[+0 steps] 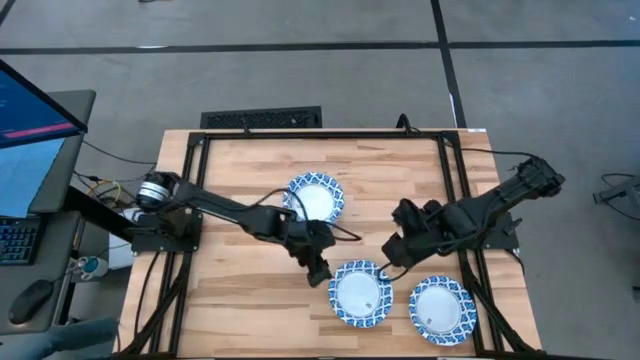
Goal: Nest bowls inside each other
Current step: Stack the blue bowl on top of the blue bowls
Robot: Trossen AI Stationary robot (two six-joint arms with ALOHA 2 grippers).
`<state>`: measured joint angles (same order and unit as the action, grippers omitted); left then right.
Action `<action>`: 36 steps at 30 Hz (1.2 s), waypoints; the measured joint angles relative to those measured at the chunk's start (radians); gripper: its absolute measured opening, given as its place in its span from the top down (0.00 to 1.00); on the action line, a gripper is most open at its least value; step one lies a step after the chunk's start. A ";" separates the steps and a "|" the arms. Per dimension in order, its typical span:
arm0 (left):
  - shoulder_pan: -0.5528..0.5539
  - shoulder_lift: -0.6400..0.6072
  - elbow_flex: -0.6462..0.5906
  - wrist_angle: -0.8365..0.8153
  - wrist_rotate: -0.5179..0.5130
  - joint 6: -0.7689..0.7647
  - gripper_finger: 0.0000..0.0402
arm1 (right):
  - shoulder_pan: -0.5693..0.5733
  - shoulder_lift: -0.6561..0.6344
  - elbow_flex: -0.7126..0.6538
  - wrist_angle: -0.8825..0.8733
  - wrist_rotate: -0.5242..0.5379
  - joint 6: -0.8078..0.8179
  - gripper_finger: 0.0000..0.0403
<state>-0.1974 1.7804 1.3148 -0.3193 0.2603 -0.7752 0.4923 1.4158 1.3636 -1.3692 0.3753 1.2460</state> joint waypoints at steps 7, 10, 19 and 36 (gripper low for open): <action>0.010 0.136 0.000 0.011 0.031 -0.077 0.58 | 0.034 0.002 0.001 -0.022 0.024 0.066 0.32; 0.009 0.195 0.000 0.057 0.047 -0.114 0.58 | 0.034 0.002 0.001 -0.026 0.024 0.067 0.32; 0.008 0.240 -0.001 0.169 0.040 -0.162 0.58 | 0.029 0.002 0.002 -0.033 0.024 0.066 0.32; -0.010 0.284 0.033 0.267 -0.069 -0.216 0.58 | 0.029 0.003 0.002 -0.059 0.031 0.055 0.32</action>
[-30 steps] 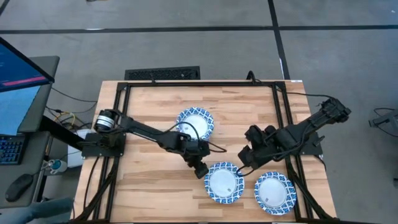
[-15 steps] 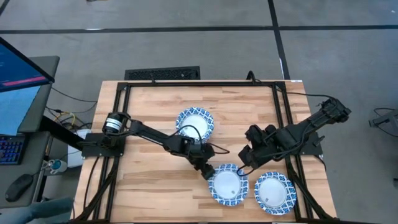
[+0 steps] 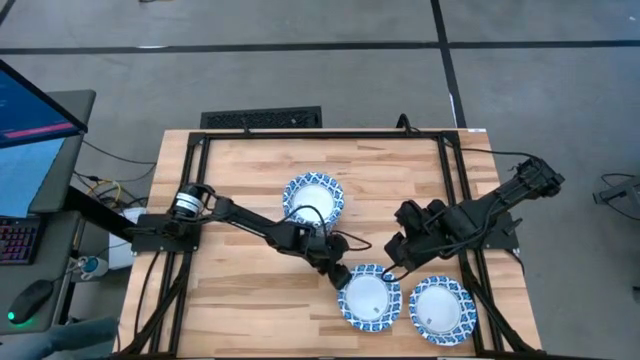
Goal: Nest bowls inside each other
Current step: Stack the blue bowl on top of the blue bowls
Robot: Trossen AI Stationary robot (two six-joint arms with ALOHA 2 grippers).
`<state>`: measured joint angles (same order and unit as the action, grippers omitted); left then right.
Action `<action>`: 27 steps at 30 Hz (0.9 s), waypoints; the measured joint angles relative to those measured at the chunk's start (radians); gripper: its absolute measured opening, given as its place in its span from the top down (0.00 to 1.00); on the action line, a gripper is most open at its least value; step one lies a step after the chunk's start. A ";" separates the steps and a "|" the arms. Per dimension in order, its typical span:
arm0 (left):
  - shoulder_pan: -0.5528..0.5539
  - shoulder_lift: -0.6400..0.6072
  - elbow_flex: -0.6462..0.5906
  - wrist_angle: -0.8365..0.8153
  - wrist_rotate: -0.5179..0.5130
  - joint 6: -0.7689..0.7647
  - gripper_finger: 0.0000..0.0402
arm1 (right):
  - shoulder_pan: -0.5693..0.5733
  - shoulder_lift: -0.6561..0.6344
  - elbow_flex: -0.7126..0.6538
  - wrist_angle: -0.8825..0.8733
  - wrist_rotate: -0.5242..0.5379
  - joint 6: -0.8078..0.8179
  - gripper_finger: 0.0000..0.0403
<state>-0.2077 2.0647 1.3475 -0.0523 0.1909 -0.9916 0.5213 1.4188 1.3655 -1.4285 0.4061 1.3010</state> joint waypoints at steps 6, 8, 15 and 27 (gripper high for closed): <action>-0.009 0.000 0.001 -0.017 -0.076 0.012 0.58 | 0.000 0.000 0.000 0.000 0.000 0.000 0.32; -0.011 0.000 0.001 -0.019 -0.076 0.011 0.58 | 0.000 0.000 0.000 0.000 0.000 0.000 0.32; -0.030 0.000 0.001 -0.019 -0.102 0.047 0.58 | 0.000 0.000 0.000 -0.001 0.004 -0.003 0.32; -0.035 -0.001 0.001 -0.168 -0.093 0.071 0.58 | 0.037 0.008 0.000 0.016 -0.252 0.106 0.32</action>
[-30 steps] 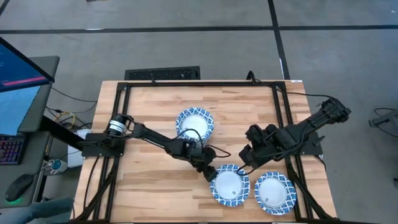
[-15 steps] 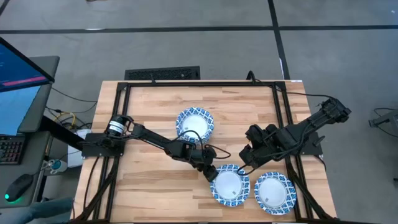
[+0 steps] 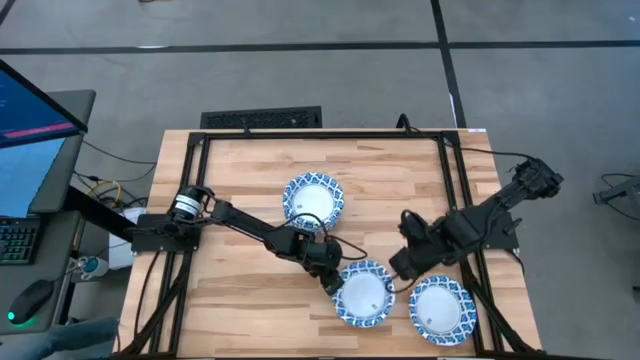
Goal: Nest bowls inside each other
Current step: Stack the blue bowl on top of the blue bowls
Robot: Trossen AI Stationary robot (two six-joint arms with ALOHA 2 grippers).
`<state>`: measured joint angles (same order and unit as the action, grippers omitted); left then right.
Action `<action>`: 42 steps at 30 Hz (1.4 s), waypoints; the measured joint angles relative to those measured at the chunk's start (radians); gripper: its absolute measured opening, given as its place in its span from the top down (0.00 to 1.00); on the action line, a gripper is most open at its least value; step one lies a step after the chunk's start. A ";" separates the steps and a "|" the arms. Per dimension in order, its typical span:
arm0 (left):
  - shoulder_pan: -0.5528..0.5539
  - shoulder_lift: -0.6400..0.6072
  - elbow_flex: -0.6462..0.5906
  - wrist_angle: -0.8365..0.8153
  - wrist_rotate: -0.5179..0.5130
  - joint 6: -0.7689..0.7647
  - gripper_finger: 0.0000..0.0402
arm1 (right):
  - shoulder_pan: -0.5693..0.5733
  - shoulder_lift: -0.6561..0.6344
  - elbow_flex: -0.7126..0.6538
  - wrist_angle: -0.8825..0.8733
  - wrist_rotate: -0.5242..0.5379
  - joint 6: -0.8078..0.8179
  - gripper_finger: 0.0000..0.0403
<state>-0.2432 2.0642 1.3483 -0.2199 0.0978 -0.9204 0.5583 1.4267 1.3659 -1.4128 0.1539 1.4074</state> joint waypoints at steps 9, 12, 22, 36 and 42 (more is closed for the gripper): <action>-0.005 -0.093 0.000 0.101 0.017 0.003 0.58 | 0.096 0.101 -0.068 0.127 -0.118 0.168 0.50; -0.007 -0.124 0.000 0.104 -0.020 0.025 0.58 | 0.104 0.154 -0.103 0.223 -0.160 0.173 0.62; -0.028 -0.136 0.000 -0.003 -0.032 0.036 0.58 | 0.100 0.295 -0.115 0.126 -0.160 0.194 0.84; -0.025 -0.160 0.000 -0.009 0.060 0.114 0.58 | 0.079 0.292 -0.309 0.471 -0.222 0.291 0.97; -0.025 -0.161 0.000 -0.043 0.060 0.151 0.58 | 0.025 0.297 -0.309 0.653 -0.207 0.199 0.97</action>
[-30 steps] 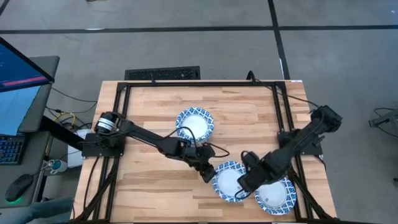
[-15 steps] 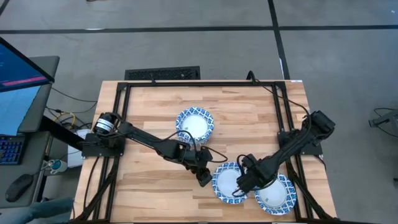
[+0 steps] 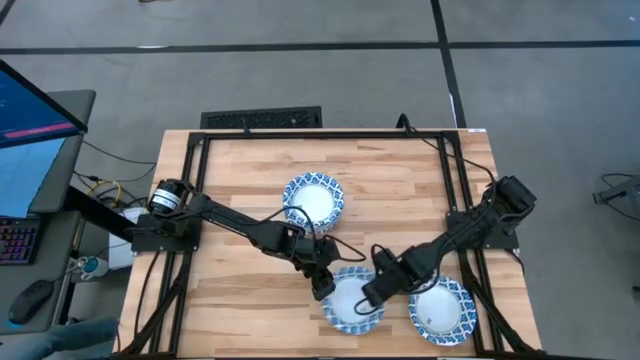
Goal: Nest bowls inside each other
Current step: Stack the blue bowl on top of the blue bowls
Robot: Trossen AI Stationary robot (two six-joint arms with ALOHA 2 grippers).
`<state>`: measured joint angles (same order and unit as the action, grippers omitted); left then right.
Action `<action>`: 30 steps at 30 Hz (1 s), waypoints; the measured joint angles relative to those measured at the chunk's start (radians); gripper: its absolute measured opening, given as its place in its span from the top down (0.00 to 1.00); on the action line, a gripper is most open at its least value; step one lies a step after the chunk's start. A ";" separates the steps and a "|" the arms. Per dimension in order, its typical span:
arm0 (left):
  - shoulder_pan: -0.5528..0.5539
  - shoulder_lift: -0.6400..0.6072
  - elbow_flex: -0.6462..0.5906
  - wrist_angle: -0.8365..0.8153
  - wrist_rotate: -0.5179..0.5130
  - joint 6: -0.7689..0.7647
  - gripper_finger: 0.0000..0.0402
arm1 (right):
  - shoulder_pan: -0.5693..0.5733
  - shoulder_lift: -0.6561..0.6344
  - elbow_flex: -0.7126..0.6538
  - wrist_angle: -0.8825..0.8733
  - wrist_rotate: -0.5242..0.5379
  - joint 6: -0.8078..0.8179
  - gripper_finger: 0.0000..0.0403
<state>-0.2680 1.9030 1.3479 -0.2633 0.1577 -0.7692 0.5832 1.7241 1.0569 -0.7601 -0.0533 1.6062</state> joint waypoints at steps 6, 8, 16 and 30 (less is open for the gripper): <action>0.000 0.000 0.000 -0.158 -0.017 0.060 0.58 | -0.043 0.000 0.000 0.076 0.033 -0.043 0.98; -0.007 0.000 0.000 -0.242 -0.022 0.095 0.58 | -0.051 0.000 0.001 0.043 0.064 -0.044 0.98; -0.040 0.000 -0.008 -0.372 -0.091 0.198 0.58 | -0.068 -0.020 0.021 -0.018 0.116 -0.099 0.73; -0.026 0.068 -0.012 -0.216 0.048 0.099 0.58 | -0.151 -0.109 0.021 -0.081 0.257 -0.179 0.34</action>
<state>-0.2943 1.9706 1.3361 -0.4794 0.2058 -0.6702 0.4321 1.6152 1.0779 -0.8406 0.2032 1.4274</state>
